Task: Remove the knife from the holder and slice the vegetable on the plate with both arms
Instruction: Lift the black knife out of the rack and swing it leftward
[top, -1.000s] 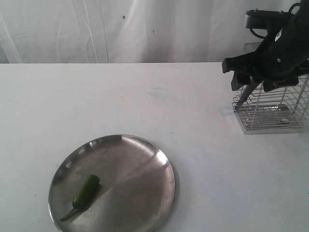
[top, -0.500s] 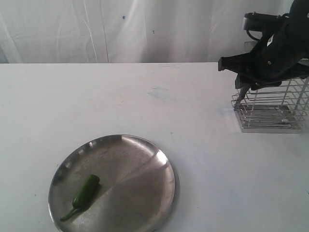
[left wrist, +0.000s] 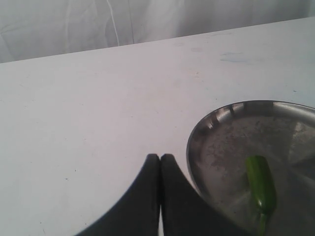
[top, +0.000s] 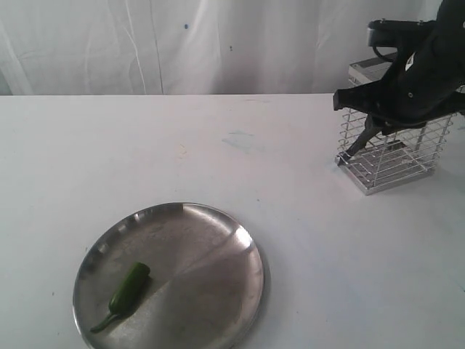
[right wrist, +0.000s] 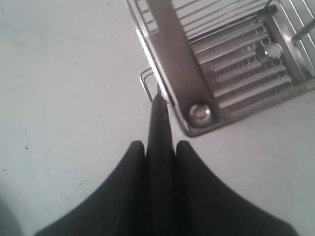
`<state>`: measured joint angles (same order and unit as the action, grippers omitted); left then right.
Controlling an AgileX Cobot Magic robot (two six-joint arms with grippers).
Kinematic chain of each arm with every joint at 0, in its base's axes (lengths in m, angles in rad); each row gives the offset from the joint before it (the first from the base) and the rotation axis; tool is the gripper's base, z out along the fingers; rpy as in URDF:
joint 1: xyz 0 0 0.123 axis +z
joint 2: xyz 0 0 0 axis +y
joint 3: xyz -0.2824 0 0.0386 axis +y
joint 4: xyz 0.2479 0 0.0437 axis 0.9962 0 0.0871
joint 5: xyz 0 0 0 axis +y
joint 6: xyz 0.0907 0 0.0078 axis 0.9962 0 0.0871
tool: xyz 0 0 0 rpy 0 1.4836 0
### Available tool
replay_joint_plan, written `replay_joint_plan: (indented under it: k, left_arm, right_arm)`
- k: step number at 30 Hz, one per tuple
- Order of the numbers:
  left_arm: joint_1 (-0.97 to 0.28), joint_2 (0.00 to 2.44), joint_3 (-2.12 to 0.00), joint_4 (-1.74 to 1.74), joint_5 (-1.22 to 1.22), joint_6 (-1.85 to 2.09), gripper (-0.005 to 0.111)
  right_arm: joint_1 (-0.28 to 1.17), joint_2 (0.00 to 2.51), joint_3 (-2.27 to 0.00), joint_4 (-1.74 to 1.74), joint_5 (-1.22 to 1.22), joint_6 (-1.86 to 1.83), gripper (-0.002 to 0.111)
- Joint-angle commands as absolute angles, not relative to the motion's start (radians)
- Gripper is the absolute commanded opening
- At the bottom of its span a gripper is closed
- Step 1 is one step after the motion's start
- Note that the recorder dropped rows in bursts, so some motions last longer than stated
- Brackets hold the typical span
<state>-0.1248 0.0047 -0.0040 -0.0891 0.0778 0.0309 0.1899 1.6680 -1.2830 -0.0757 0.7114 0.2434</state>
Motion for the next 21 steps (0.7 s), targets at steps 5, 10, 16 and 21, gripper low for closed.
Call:
replay_joint_plan:
  k: [5,10,16,21]
  left_arm:
    - [-0.131,0.000,0.000,-0.097,0.075,0.025,0.000]
    - [-0.131,0.000,0.000,-0.097,0.075,0.025,0.000]
    - [-0.131,0.000,0.000,-0.097,0.075,0.027,0.000]
    - [-0.131,0.000,0.000,-0.097,0.075,0.027,0.000]
  right_arm:
    - [0.189,1.584,-1.292,-0.107,0.745,0.242,0.000]
    - [0.189,1.525,-1.292,-0.109,0.806,0.208,0.000]
    - [0.189,1.426,-1.292,-0.103,0.922,0.164,0.000]
    - [0.189,1.270,-1.286,-0.029,0.948,0.130,0.000]
